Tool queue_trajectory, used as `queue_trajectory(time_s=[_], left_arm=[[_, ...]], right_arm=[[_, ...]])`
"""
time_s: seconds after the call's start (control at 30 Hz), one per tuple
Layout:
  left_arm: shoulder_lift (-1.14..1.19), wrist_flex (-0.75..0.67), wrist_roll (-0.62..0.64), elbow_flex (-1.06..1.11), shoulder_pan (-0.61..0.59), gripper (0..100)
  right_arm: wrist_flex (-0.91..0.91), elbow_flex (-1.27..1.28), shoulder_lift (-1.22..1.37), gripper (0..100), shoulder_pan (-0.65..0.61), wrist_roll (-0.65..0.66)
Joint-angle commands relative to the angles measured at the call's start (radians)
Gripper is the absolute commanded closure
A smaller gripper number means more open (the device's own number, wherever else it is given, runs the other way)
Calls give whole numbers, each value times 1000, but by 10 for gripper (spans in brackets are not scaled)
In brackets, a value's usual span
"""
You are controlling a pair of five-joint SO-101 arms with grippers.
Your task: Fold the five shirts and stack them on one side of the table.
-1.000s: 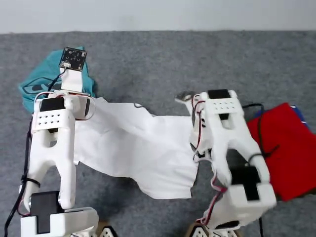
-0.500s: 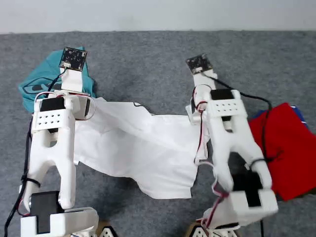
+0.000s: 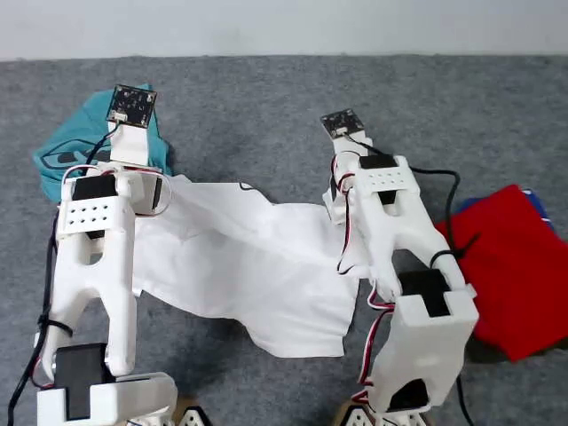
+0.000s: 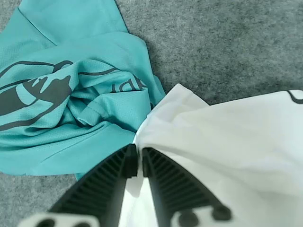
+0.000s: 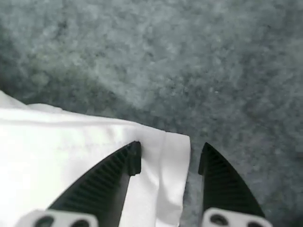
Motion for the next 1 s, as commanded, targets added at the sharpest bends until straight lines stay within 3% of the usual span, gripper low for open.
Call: queue_trajectory(time_s=[0.0,0.13,0.43,0.57,0.73,0.97], left_arm=[[-6,-3,11,-4,-3,987],[-6,-3,11,-4,-3,987],[-6,-3,11,-4,-3,987],[-6,-3,11,-4,-3,987],[-6,-3,11,-4,-3,987],[-6,-3,11,-4,-3,987]], right_arm=[[-21,-37,-4,866,-16,0],[-25,-40,16,926,-15,54],[-48,-95,53,931,-15,63],[27,-169,56,918,-13,63],[108,-247,61,813,-19,48],[90,-253,65,835,-42,34]])
